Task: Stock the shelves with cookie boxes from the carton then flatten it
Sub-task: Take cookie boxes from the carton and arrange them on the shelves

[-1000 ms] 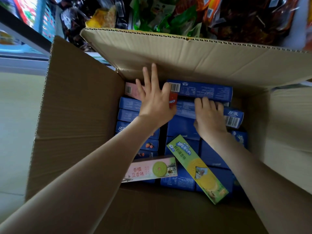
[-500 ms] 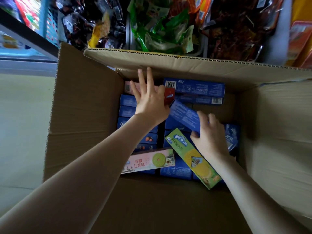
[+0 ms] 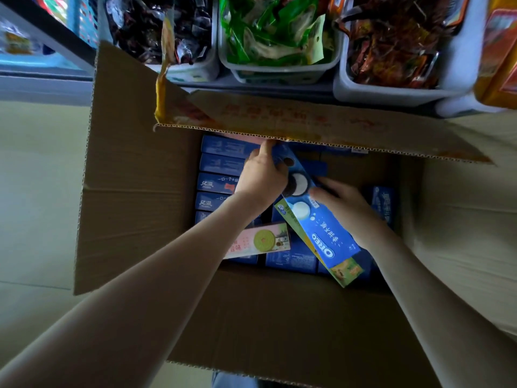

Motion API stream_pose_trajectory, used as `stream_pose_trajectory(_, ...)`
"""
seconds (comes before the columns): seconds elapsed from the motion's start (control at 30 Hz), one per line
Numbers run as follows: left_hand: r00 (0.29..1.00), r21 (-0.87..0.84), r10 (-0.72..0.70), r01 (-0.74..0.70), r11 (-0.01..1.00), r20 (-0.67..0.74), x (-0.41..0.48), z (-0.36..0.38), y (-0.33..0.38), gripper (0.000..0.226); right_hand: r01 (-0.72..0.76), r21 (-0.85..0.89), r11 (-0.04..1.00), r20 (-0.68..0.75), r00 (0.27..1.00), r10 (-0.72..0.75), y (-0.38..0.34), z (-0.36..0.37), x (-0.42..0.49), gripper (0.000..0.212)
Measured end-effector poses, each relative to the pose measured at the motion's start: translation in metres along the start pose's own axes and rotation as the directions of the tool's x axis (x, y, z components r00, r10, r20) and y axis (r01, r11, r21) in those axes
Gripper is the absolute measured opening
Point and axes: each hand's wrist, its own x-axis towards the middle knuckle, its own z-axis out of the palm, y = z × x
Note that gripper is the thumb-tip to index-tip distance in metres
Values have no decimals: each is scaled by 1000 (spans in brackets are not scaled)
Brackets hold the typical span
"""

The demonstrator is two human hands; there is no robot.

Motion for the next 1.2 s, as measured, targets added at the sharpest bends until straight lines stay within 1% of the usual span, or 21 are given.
stream_pose_trajectory(0.03,999,-44,-21,19,999,-27,-4,2,-1,46,-27,18,999,2,1000,27,2,1,-1,15)
stream_pose_trajectory(0.1,985,-172,-168,160,972,-30,-15,7,-2,52,-67,90,994,-23,997,69,3,4,-7,11)
stream_pose_trajectory(0.17,930,-348,-353,365,864,99,-29,8,0,61,-103,169,980,-61,991,115,2,7,-15,9)
stream_pose_trajectory(0.2,888,-419,-404,460,783,219,-37,9,1,65,-121,204,971,-65,988,137,-1,10,-22,10)
stream_pose_trajectory(0.27,813,-474,-405,576,666,419,-58,7,8,60,-148,276,950,-36,986,164,-11,17,-41,11)
stream_pose_trajectory(0.3,799,-497,-390,594,633,458,-69,3,13,54,-158,304,939,-13,985,170,-17,21,-52,11)
stream_pose_trajectory(0.37,791,-497,-384,602,624,477,-93,-14,21,48,-177,321,930,18,983,180,-31,27,-77,12)
stream_pose_trajectory(0.47,785,-393,-354,578,715,509,-134,-55,37,50,-191,261,946,84,981,174,-62,33,-123,20)
stream_pose_trajectory(0.53,784,-326,-332,545,773,525,-162,-91,52,48,-179,182,967,100,982,163,-89,34,-158,18)
stream_pose_trajectory(0.57,788,-323,-321,533,782,525,-176,-111,62,46,-162,140,977,88,985,151,-103,34,-177,18)
stream_pose_trajectory(0.6,796,-353,-307,529,772,521,-192,-130,75,45,-140,100,985,64,989,134,-120,35,-196,21)
stream_pose_trajectory(0.67,824,-463,-261,512,724,503,-225,-165,105,46,-46,9,999,18,999,45,-158,34,-237,36)
stream_pose_trajectory(0.73,863,-564,-260,484,669,433,-262,-194,137,58,84,-95,992,24,996,-82,-203,31,-281,44)
stream_pose_trajectory(0.77,883,-616,-264,461,638,387,-280,-210,153,58,141,-122,982,41,990,-137,-229,29,-304,43)
stream_pose_trajectory(0.87,935,-751,-168,350,560,311,-329,-263,201,35,277,-204,939,70,961,-269,-301,13,-372,39)
stream_pose_trajectory(0.93,955,-827,-70,286,484,289,-356,-305,234,37,330,-240,913,111,944,-311,-347,-2,-415,40)
stream_pose_trajectory(1.0,971,-878,46,190,439,233,-380,-342,266,38,329,-203,922,200,936,-290,-389,-16,-457,38)
stream_pose_trajectory(1.03,975,-896,96,142,421,200,-392,-358,281,33,325,-206,923,217,935,-280,-408,-22,-476,34)
stream_pose_trajectory(1.1,974,-915,174,64,398,144,-414,-386,307,18,361,-274,892,168,931,-325,-438,-30,-504,35)
stream_pose_trajectory(1.17,972,-919,213,1,395,93,-431,-411,331,11,403,-363,840,51,909,-413,-466,-33,-524,41)
stream_pose_trajectory(1.2,973,-909,223,-36,414,63,-438,-423,340,12,416,-414,810,-11,887,-461,-478,-33,-532,43)
